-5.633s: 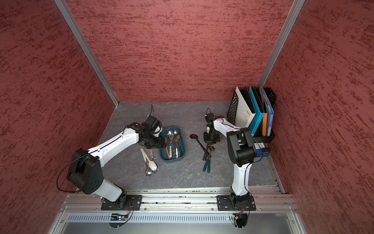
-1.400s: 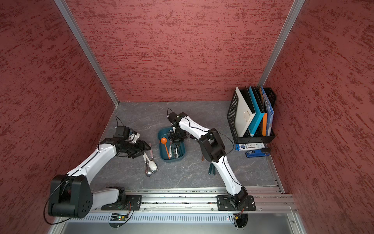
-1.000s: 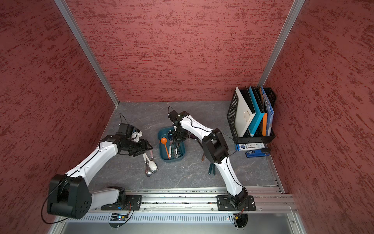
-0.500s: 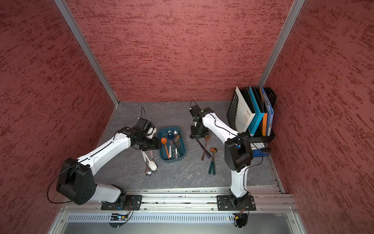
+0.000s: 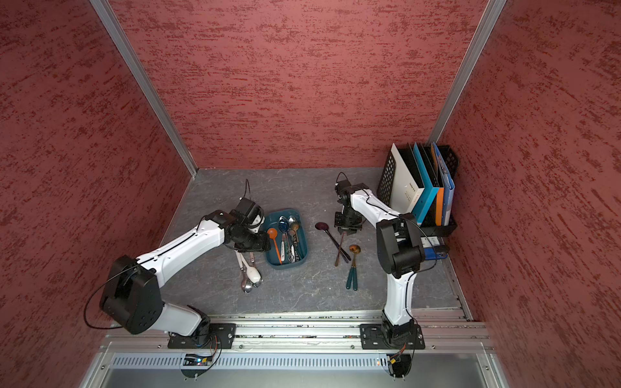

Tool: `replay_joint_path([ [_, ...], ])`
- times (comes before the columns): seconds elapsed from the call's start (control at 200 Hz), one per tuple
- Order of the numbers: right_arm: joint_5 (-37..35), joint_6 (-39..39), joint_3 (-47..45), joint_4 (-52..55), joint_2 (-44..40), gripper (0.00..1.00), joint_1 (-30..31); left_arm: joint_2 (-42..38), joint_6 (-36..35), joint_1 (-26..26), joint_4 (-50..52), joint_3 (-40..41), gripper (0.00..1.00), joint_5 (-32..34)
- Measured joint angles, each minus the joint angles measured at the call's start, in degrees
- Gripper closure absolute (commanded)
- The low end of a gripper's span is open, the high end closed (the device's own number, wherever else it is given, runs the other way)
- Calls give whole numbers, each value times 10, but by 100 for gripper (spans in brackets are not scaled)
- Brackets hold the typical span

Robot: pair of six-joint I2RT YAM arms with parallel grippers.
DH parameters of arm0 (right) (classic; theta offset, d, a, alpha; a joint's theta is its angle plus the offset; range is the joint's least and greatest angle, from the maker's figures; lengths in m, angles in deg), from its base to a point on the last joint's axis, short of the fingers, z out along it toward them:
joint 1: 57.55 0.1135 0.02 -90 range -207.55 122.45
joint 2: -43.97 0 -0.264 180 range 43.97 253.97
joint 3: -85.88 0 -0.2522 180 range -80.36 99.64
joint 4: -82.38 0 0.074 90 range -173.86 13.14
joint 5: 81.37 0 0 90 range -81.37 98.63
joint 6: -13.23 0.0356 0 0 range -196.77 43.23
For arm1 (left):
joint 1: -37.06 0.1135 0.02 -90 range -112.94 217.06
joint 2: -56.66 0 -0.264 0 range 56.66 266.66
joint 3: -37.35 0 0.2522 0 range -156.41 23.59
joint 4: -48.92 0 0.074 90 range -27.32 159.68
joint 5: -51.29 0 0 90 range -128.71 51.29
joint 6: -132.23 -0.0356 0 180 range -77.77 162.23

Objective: Put the spoon into the storage box
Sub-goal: Place the spoon in the storage box, then pick up the spoon from the center of the board.

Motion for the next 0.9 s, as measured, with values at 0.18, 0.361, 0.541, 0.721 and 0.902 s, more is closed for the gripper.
replay_joint_path([
  [0.18, 9, 1, -10, -21, 17, 69, 0, 0, 0, 0, 5, 0, 35, 7],
  [0.361, 11, 9, -35, -36, 17, 70, 0, 0, 0, 0, 6, 0, 35, 7],
  [0.541, 11, 19, -48, -50, 18, 73, 4, 0, 0, 0, 6, 0, 35, 7],
  [0.721, 10, 30, -63, -68, 26, 75, 9, 0, 0, 0, 6, 0, 35, 7],
  [0.902, 6, 38, -64, -69, 26, 81, 10, 0, 0, 0, 7, 0, 35, 7],
])
